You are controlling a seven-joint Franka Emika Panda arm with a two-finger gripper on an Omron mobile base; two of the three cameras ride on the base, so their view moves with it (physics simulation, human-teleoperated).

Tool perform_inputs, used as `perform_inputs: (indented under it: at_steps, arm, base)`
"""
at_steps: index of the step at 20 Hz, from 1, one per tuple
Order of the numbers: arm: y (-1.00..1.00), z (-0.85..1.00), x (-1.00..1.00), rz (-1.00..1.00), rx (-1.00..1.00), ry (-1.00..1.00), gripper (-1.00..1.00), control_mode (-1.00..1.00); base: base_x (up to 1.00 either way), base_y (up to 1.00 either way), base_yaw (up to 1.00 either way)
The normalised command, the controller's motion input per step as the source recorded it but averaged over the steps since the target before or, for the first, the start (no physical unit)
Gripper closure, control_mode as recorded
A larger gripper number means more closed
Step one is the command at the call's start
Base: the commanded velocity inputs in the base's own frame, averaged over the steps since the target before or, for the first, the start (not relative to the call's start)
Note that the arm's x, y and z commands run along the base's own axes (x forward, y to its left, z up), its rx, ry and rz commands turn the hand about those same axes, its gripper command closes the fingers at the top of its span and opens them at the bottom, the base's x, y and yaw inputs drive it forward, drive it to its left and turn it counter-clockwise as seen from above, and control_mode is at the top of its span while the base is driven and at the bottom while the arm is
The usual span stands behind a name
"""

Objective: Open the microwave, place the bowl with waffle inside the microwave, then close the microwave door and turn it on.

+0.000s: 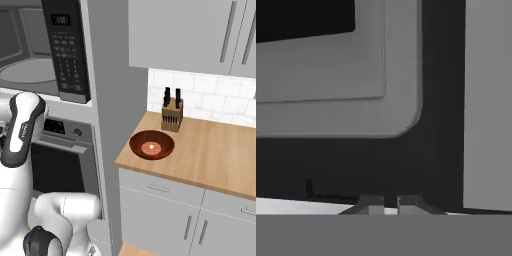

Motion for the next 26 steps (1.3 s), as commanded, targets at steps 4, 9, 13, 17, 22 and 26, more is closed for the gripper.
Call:
perform_inputs:
  at_steps: [4, 9, 13, 17, 22, 26]
  arm:
    - [0.66, 0.00, 0.23, 0.29, 0.05, -0.07, 1.00, -1.00]
    - [0.62, -0.02, 0.07, 0.20, 0.01, -0.09, 1.00, -1.00]
    - [0.57, 0.00, -0.10, 0.10, 0.01, -0.18, 1.00, -1.00]
    - [0.28, 0.00, -0.58, 0.02, 0.02, -0.30, 1.00, -1.00]
    - [-0.92, -0.17, -0.79, -0.15, 0.19, -0.46, 1.00, -1.00]
    - [-1.00, -0.07, -0.38, -0.15, 0.25, -0.43, 1.00, -1.00]
  base:
    - [0.00, 0.00, 0.00]
    - [0.00, 0.00, 0.00]
    - [0.00, 0.00, 0.00]
    - [0.00, 0.00, 0.00]
    - [0.00, 0.00, 0.00]
    - [0.00, 0.00, 0.00]
